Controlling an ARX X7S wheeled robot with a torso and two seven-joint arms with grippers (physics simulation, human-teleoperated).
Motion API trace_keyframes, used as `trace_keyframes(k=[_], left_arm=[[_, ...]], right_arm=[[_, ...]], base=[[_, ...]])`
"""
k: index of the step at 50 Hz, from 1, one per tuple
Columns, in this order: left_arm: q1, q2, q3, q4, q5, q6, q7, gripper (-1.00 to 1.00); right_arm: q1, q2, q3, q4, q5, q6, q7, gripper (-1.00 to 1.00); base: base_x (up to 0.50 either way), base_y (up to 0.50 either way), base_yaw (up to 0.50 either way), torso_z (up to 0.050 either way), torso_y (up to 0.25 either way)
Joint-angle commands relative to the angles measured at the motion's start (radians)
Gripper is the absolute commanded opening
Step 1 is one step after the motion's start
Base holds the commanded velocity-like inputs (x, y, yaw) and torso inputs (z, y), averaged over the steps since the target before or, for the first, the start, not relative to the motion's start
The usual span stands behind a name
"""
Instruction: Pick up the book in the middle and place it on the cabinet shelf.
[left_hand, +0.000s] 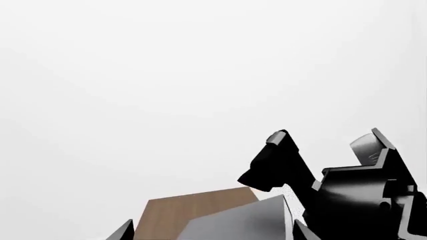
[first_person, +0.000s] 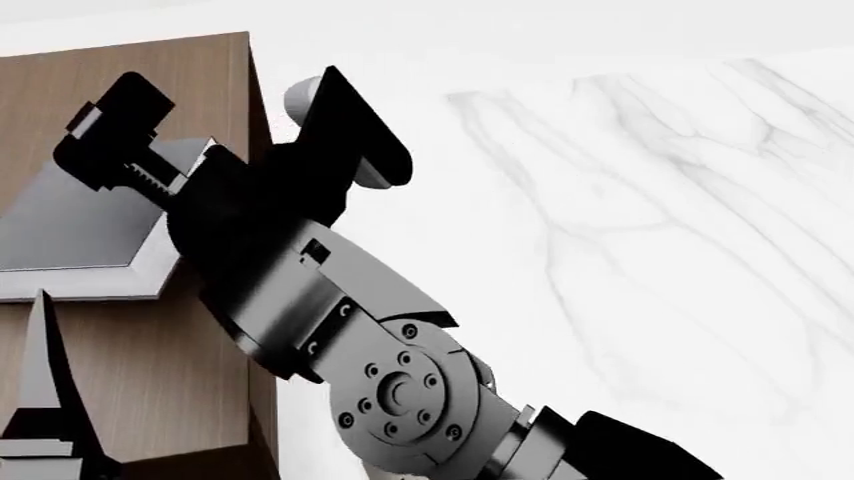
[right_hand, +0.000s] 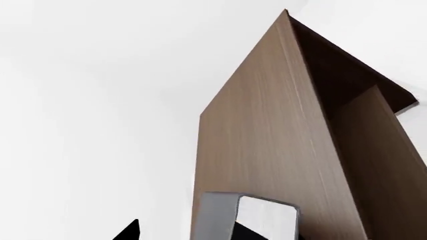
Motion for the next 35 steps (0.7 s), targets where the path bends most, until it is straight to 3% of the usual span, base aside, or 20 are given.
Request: trace_keyframes(k=[1,23,29,33,35], left_arm=[[0.002,0.000,0.001,0.000,0.002,0.000,0.001,1.00],[-0.005,-0.004,-0.040,0.000,-0.003,-0.028,0.004,1.00],[-0.020,-0.006,-0.043,-0.001,0.000,-0.032,0.003,1.00],[-0.083,-0.002,-0.050,0.000,-0.003,-0.072,0.000,1.00],[-0.236,-0.001,0.006,0.000,0.103,-0.161,0.056,1.00]], right_arm=[[-0.018,0.071,0.040,-0.065,-0.026,-0.032,0.001,1.00],[-0.183,0.302,0.106,-0.379,-0.090,-0.155,0.060,1.00],[-0.276,0.440,0.100,-0.533,-0.322,-0.273,0.112,1.00],[-0.331,0.518,0.169,-0.639,-0.358,-0.366,0.133,1.00],[-0.294,0.569,0.186,-0.685,-0.486,-0.389,0.219,1.00]], base=[[0.00,0.00,0.00,0.000,0.000],[0.00,0.00,0.00,0.000,0.000],[0.00,0.00,0.00,0.000,0.000],[0.00,0.00,0.00,0.000,0.000],[0.00,0.00,0.00,0.000,0.000]])
